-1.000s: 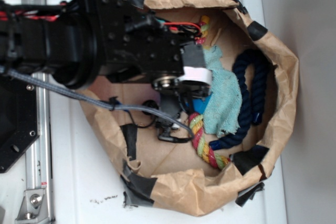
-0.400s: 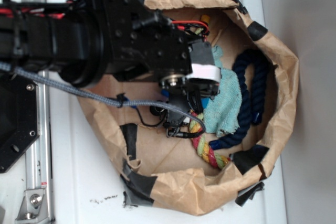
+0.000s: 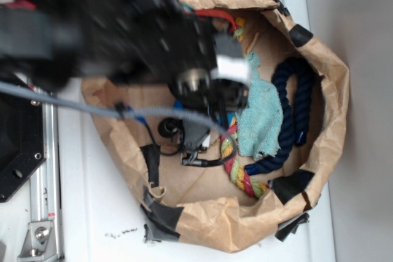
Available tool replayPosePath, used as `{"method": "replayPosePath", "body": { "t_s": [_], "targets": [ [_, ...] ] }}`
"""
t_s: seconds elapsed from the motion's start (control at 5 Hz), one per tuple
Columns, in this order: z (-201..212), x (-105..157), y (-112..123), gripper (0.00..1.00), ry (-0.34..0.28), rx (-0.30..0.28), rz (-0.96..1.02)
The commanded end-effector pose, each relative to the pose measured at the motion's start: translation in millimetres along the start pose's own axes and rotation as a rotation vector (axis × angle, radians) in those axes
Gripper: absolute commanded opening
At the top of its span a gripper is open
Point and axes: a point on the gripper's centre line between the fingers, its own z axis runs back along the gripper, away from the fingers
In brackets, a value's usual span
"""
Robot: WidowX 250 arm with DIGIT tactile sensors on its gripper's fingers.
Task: Grab the blue block.
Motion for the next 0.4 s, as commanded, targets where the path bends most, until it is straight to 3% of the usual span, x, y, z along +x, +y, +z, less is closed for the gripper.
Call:
{"method": "replayPosePath", "body": {
  "t_s": [0.0,0.2],
  "targets": [
    [93.7,12.9,0.1,0.00,0.029,-0.073,0.085],
    [85.1,10.0,-9.4,0.00,0.034,-0.050,0.076]
  ]
}}
